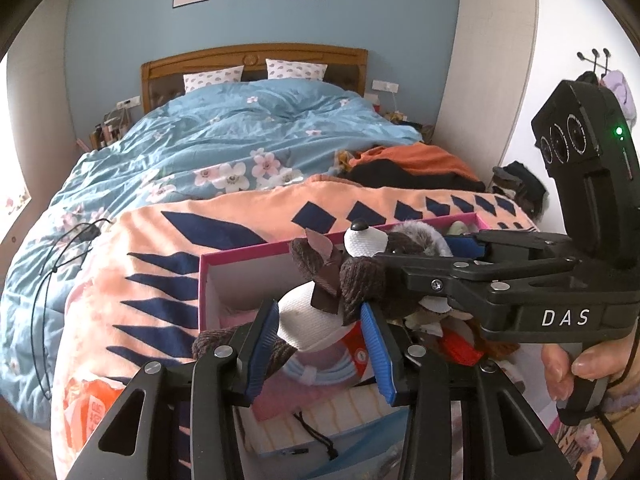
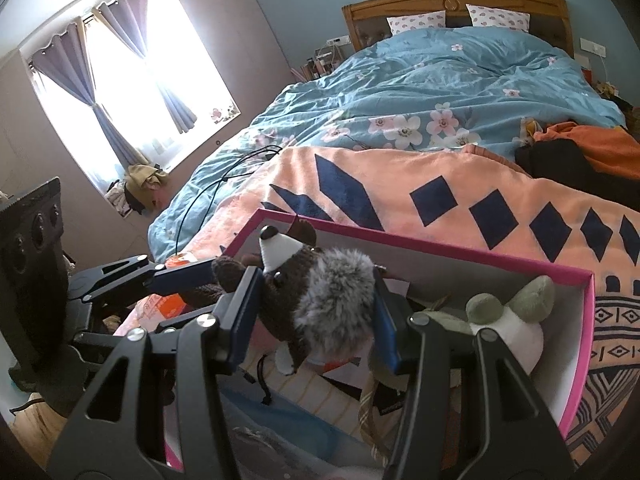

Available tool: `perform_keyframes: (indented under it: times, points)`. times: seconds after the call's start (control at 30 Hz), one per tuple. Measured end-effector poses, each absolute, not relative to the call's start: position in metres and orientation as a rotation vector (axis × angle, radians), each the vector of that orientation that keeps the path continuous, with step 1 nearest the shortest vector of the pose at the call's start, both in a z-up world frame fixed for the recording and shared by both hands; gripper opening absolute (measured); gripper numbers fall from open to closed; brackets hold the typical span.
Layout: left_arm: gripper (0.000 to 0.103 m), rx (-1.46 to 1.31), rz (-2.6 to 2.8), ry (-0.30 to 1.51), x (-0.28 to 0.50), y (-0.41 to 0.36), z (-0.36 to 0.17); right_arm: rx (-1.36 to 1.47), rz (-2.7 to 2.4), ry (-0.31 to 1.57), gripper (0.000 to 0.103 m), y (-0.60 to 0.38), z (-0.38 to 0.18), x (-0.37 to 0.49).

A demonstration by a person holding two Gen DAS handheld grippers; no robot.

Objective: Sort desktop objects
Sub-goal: 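Open both grippers to release the teddy bear inside the box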

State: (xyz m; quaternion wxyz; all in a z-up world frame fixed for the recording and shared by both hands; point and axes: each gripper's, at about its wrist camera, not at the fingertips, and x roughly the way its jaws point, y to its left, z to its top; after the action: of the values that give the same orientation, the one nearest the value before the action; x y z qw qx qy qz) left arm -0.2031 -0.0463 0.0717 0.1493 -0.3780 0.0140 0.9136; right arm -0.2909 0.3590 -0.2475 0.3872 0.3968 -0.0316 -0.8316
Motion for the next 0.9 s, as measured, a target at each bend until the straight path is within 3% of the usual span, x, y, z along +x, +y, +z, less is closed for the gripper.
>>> perform_keyframes:
  times: [0.77, 0.83, 0.9]
  points:
    - [0.046, -1.373, 2.691, 0.343, -0.241, -0.014, 0.041, 1.036, -2.237, 0.146, 0.054, 0.353, -0.254, -0.292]
    - [0.046, -1.412, 2.696, 0.358, -0.245, -0.013, 0.038, 1.053, -2.265, 0.251, 0.050, 0.349, -0.258, -0.287]
    - [0.046, -1.441, 2.712, 0.369, -0.248, -0.012, 0.037, 1.082, -2.267, 0.347, 0.034, 0.342, -0.266, -0.286]
